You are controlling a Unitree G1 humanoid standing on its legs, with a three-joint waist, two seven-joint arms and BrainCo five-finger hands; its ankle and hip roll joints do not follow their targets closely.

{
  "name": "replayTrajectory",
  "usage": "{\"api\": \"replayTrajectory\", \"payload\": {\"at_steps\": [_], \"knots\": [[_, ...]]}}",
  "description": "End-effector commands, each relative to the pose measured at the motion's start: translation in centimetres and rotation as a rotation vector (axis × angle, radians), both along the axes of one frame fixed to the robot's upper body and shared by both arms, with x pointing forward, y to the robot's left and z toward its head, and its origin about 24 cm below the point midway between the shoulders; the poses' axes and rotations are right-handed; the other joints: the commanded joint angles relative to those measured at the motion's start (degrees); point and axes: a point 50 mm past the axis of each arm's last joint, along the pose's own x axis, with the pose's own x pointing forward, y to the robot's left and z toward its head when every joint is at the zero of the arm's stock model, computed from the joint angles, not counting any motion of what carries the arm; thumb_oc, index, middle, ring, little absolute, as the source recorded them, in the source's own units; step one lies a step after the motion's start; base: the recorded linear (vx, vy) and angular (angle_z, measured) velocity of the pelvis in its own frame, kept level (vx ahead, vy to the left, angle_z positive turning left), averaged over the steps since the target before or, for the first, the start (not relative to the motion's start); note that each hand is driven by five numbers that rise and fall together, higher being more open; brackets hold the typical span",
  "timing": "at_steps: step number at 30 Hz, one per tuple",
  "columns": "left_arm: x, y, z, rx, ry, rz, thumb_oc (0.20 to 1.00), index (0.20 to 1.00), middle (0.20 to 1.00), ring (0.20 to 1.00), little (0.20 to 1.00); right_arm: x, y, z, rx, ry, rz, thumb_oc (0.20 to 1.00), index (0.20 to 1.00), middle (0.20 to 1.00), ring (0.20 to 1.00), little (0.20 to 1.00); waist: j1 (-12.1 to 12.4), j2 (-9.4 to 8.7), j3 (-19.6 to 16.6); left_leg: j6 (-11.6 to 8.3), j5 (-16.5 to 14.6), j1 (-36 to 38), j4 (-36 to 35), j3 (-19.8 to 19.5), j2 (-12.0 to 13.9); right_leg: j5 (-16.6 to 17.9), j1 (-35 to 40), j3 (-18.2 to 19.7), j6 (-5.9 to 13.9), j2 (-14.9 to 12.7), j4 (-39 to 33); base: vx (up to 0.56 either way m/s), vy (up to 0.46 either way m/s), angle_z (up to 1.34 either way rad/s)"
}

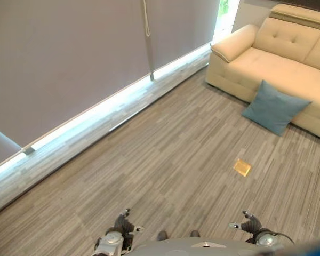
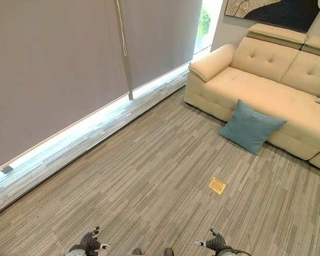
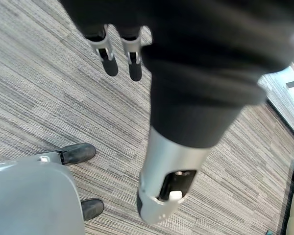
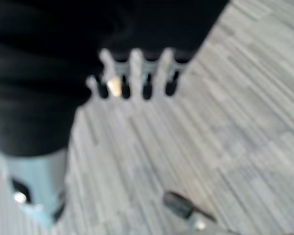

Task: Pick up all the scattered cushions and arrange them neatly on the sofa.

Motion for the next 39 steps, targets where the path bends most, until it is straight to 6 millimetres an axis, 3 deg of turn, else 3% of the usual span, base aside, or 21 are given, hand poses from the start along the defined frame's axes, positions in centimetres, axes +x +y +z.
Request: {"api": "replayTrajectory", "payload": {"at_steps": [1,9,13,14,17,21,28,30,33,36,39], "knots": [[2.5,-0.2,0.6,0.028,-0.057,-0.040,1.000,1.000,1.000,1.000,1.000,0.9,0.4,0.1,-0.005,-0.015,0.043,1.000,1.000,1.000,1.000,1.000,-0.3,-2.44,-0.5,-2.03,-5.1,0.0,0.4,-0.8,0.3,-5.9,1.5,0.9,3.85,-1.8,0.5,0.00,0.000,0.00],[2.9,-0.6,0.7,0.035,-0.058,-0.100,1.000,1.000,1.000,1.000,1.000,0.4,0.2,-0.1,-0.016,0.015,0.051,1.000,1.000,1.000,1.000,1.000,-0.6,-2.54,0.4,-2.30,-4.8,0.4,0.8,-1.3,0.9,-6.3,1.9,1.4,3.17,-1.2,0.5,-0.01,-0.026,0.02],[2.8,-0.7,0.6,0.032,-0.050,-0.101,1.000,1.000,1.000,1.000,1.000,0.3,0.4,-0.2,-0.017,0.025,0.056,1.000,1.000,1.000,1.000,1.000,-0.5,-3.20,1.6,-2.25,-6.6,-1.3,5.8,-2.0,0.7,-6.0,2.0,2.5,2.64,-1.3,0.5,-0.05,-0.013,-0.01],[3.1,-1.1,0.6,0.023,-0.056,-0.097,1.000,1.000,1.000,1.000,1.000,0.3,0.1,-0.1,-0.031,0.030,0.050,1.000,1.000,1.000,1.000,1.000,0.4,-3.57,2.9,-2.25,-8.2,-3.6,10.0,-6.2,-1.1,-5.8,1.1,3.8,2.31,-1.3,1.0,-0.10,-0.003,-0.05],[3.2,-1.4,0.6,0.011,-0.059,-0.087,1.000,1.000,1.000,1.000,1.000,0.3,-0.2,-0.1,-0.039,0.032,0.042,1.000,1.000,1.000,1.000,1.000,0.8,-3.69,3.3,-2.23,-9.6,-4.8,12.2,-11.0,-3.2,-5.4,0.4,5.3,2.23,-1.4,1.4,-0.04,0.006,-0.06],[2.5,-1.6,0.3,0.012,-0.029,-0.119,1.000,1.000,1.000,1.000,1.000,-0.1,-0.3,-0.2,-0.041,0.061,0.037,1.000,1.000,1.000,1.000,1.000,0.2,-3.20,2.7,-0.60,-10.4,-3.0,10.0,-9.4,-3.5,-4.6,-0.1,7.4,3.27,-2.0,1.7,0.07,0.142,-0.44],[3.5,-1.4,0.7,0.031,-0.053,-0.159,1.000,1.000,1.000,1.000,1.000,1.7,0.2,0.1,-0.039,0.027,0.075,1.000,1.000,1.000,1.000,1.000,0.3,-2.64,3.2,1.94,-10.3,-2.6,7.1,-5.0,-3.7,-2.7,-4.5,11.9,5.10,-2.3,3.2,-0.03,0.102,-0.62],[4.2,-0.9,1.0,0.043,-0.076,-0.148,1.000,1.000,1.000,1.000,1.000,2.9,0.7,0.4,-0.036,-0.004,0.097,1.000,1.000,1.000,1.000,1.000,0.9,-2.57,4.1,2.29,-10.1,-3.3,6.9,-3.0,-3.3,-2.3,-7.0,11.0,5.79,-2.3,5.1,-0.13,0.028,-0.60],[5.0,-0.3,1.5,0.060,-0.104,-0.129,1.000,1.000,1.000,1.000,1.000,4.2,1.0,0.8,-0.037,-0.042,0.114,1.000,1.000,1.000,1.000,1.000,2.4,-2.42,4.3,1.80,-9.5,-3.8,5.3,0.0,-1.8,-3.0,-7.3,2.5,6.17,-4.5,5.1,-0.05,-0.047,-0.75],[4.8,0.0,1.4,0.066,-0.091,-0.127,1.000,1.000,1.000,1.000,1.000,4.3,1.2,0.9,-0.041,-0.049,0.137,1.000,1.000,1.000,1.000,1.000,2.6,-2.67,3.4,1.23,-9.3,-2.2,3.7,1.3,-1.3,-3.4,-6.7,-0.9,5.56,-4.9,4.2,0.09,-0.073,-0.90],[4.4,-0.1,1.2,0.073,-0.070,-0.149,1.000,1.000,1.000,1.000,1.000,4.1,0.9,0.9,-0.046,-0.045,0.138,1.000,1.000,1.000,1.000,1.000,2.0,-2.70,3.4,0.68,-9.7,-0.9,3.7,0.9,-0.9,-3.8,-6.0,-0.8,4.79,-4.5,4.3,0.11,-0.118,-0.03]]}}
